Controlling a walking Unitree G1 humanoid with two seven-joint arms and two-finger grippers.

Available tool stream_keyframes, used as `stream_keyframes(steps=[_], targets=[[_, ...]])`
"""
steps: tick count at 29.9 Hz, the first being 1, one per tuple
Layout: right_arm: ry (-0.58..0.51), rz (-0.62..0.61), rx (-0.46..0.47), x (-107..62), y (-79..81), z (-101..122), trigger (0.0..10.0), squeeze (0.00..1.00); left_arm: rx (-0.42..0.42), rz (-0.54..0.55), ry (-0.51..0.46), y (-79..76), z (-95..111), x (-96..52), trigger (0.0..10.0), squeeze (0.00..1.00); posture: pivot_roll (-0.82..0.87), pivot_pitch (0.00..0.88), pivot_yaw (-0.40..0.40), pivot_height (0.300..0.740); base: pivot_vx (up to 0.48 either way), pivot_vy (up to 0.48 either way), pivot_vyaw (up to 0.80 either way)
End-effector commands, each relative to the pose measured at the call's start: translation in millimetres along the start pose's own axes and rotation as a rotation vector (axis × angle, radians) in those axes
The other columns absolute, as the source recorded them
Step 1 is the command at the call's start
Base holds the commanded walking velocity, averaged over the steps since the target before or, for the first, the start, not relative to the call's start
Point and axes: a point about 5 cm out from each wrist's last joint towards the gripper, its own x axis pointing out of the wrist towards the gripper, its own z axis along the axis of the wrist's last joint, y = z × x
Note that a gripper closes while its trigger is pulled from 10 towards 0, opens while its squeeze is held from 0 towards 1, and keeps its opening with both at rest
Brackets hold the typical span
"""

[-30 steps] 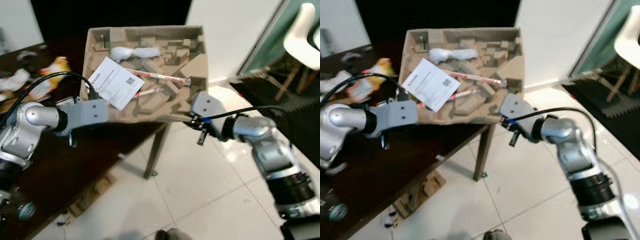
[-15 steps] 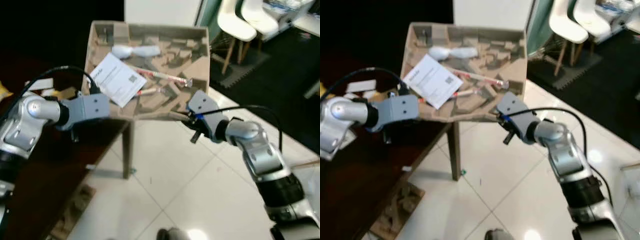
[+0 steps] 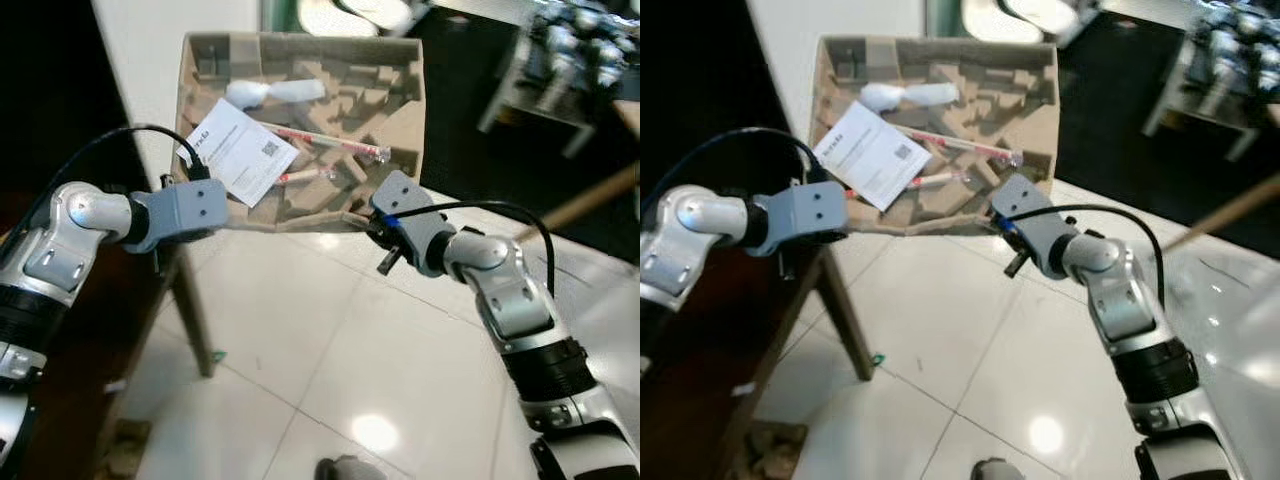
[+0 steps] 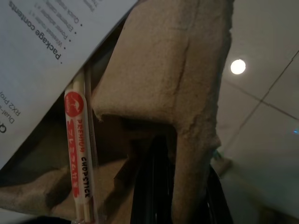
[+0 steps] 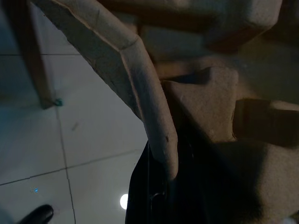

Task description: Picking trash to rubbish bin

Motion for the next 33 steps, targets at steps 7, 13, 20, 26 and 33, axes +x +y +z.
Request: stream_keyframes(steps=[7,13,20,26,33], targets=[[-0.039,-0.013,-0.002,5.7,6.6,12,10.0,0.0,0.177,-0.102,-0.177,-7.8,41,19.6,10.0,0.0,0.05,0.103,0.006,0.74,0.0,0.0,-0.8],[-0.032,-0.033,0.007,3.6,4.1,9,10.0,0.0,0.182,-0.1,-0.174,-6.3,41,19.5,10.0,0.0,0.04,0.103,0.012,0.74,0.0,0.0,-0.79],[-0.027,-0.057,0.013,1.6,-0.3,7,10.0,0.0,0.184,-0.094,-0.173,-5.5,40,20.5,10.0,0.0,0.04,0.099,0.013,0.74,0.0,0.0,-0.79],[-0.017,-0.07,0.013,-1.6,-3.9,4,10.0,0.0,0.183,-0.088,-0.173,-5.2,38,20.6,10.0,0.0,0.04,0.098,0.015,0.74,0.0,0.0,-0.79],[-0.006,-0.08,-0.004,-7.8,-8.7,-1,10.0,0.0,0.181,-0.081,-0.165,-3.5,35,18.7,10.0,0.0,0.04,0.1,0.015,0.74,0.0,0.0,-0.79]])
